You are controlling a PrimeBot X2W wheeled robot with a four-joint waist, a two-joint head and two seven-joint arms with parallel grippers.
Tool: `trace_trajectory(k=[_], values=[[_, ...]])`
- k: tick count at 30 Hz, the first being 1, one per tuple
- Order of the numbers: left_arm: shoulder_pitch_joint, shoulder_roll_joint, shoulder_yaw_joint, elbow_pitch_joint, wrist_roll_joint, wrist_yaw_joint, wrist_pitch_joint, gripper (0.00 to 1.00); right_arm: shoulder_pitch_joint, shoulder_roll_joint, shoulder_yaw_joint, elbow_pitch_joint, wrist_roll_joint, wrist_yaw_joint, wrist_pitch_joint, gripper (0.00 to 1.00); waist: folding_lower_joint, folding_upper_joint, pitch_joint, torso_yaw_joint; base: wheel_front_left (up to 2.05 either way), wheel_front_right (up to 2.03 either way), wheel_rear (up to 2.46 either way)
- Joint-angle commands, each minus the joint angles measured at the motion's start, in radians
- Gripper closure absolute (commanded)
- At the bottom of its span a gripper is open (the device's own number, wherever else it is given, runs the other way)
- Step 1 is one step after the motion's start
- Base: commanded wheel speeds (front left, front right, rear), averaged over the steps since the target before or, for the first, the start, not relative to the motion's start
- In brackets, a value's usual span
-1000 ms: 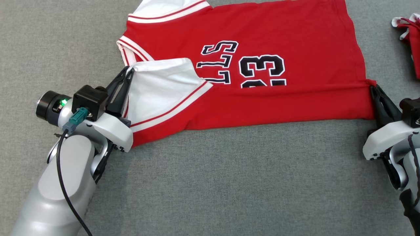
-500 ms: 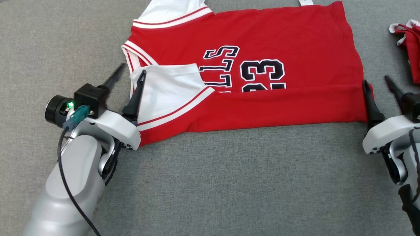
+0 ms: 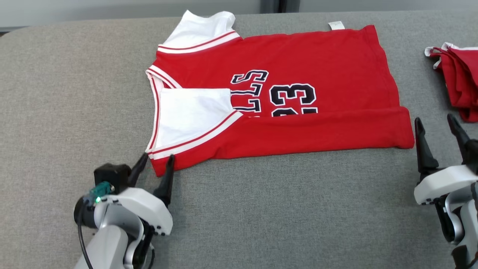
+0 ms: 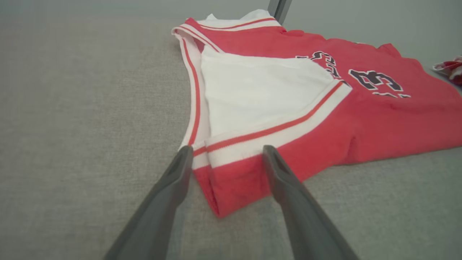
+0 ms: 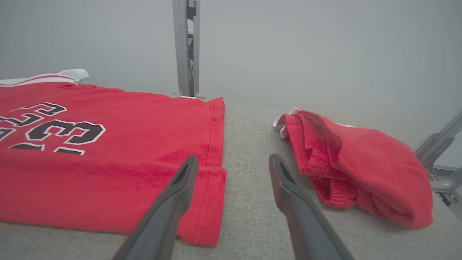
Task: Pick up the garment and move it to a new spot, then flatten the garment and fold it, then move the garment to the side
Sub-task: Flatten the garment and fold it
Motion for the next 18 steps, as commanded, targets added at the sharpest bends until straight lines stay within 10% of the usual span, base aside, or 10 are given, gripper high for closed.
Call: trace_trajectory(k=[1,7,9,10,12,18], values=[[0.023,0.006,0.001,-0.029,-0.006,0.02,0.024,0.0,0.016,0.005,-0.008,-0.008,-0.006,0.0,-0.005,0.0,0.0,0.0,-0.008,0.002,0.0,0.0,0.0],[0.08,0.013,-0.011,-0.102,-0.008,0.067,0.11,0.0,0.035,0.022,-0.008,-0.012,-0.014,0.0,-0.005,0.0,0.0,0.0,-0.02,-0.002,0.0,0.0,0.0],[0.084,0.015,-0.015,-0.116,-0.008,0.075,0.125,0.34,0.042,0.027,0.0,-0.005,-0.011,0.0,-0.005,0.0,0.0,0.0,-0.02,-0.005,0.0,0.0,0.0],[0.084,0.015,-0.015,-0.116,-0.008,0.075,0.125,0.34,0.042,0.027,0.0,-0.005,-0.011,0.0,-0.005,0.0,0.0,0.0,-0.02,-0.005,0.0,0.0,0.0],[0.094,0.022,-0.018,-0.131,-0.003,0.087,0.144,1.0,0.043,0.026,0.015,0.02,0.006,0.0,-0.005,0.0,0.0,0.0,-0.021,-0.01,0.0,0.0,0.0],[0.105,0.037,-0.021,-0.151,-0.013,0.093,0.171,1.0,0.008,0.02,0.067,0.109,0.072,0.0,-0.005,0.0,0.0,0.0,-0.022,-0.012,0.0,0.0,0.0]])
